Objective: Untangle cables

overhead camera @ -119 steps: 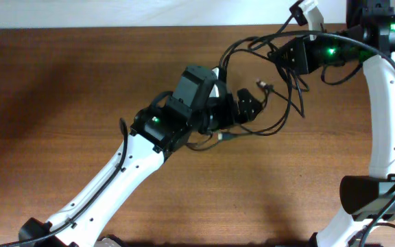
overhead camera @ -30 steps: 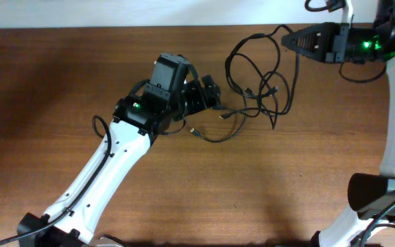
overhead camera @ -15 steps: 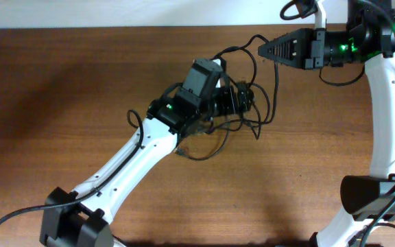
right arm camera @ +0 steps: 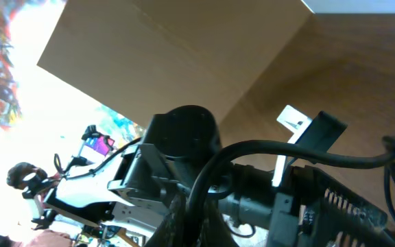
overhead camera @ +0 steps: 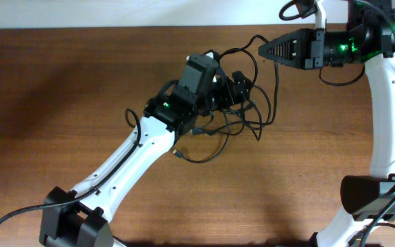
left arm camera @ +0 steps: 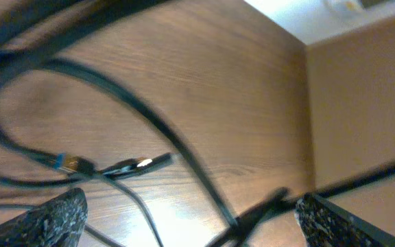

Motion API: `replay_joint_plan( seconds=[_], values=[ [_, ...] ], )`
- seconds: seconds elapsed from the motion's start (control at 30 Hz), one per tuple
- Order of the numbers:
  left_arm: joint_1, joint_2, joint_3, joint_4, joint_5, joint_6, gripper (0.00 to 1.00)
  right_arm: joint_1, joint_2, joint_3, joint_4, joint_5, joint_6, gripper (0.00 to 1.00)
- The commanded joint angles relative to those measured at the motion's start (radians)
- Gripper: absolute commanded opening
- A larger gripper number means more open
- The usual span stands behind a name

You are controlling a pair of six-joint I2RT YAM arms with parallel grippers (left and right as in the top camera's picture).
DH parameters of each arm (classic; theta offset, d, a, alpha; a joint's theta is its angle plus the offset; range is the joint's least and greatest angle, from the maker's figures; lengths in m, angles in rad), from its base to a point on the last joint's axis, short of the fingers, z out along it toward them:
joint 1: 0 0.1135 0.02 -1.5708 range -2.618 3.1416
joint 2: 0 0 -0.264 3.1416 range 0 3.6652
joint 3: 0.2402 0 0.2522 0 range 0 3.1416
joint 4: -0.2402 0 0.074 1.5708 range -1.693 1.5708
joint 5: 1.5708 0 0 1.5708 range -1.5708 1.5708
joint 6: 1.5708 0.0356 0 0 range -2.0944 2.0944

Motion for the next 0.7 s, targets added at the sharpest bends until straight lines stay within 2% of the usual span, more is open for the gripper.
replay_joint_plan(
  seconds=[0.0,0.1,0.27,0.4,0.5,0.67],
  values=[
    [0.025,0.018,0.004,-0.013,-0.186,-0.060,0.99,0.005,-0.030,0.022,0.000,-0.098,-0.010,0.04],
    [0.038,0.022,0.004,0.010,-0.188,-0.126,0.99,0.005,-0.030,0.022,0.000,-0.098,-0.010,0.04],
    [0.039,0.029,0.004,0.037,-0.220,-0.122,0.99,0.005,-0.031,0.022,0.000,-0.098,-0.010,0.04],
    [0.045,0.090,0.004,-0.119,-0.317,-0.106,1.00,0.005,-0.031,0.022,0.000,-0.098,-0.009,0.04],
    [0.053,0.156,0.004,-0.248,-0.373,-0.106,0.88,0.004,-0.031,0.022,0.000,-0.098,-0.009,0.04],
    [0.106,0.230,0.004,-0.397,-0.409,-0.105,0.85,-0.022,-0.031,0.022,0.021,-0.098,-0.008,0.04]
  ],
)
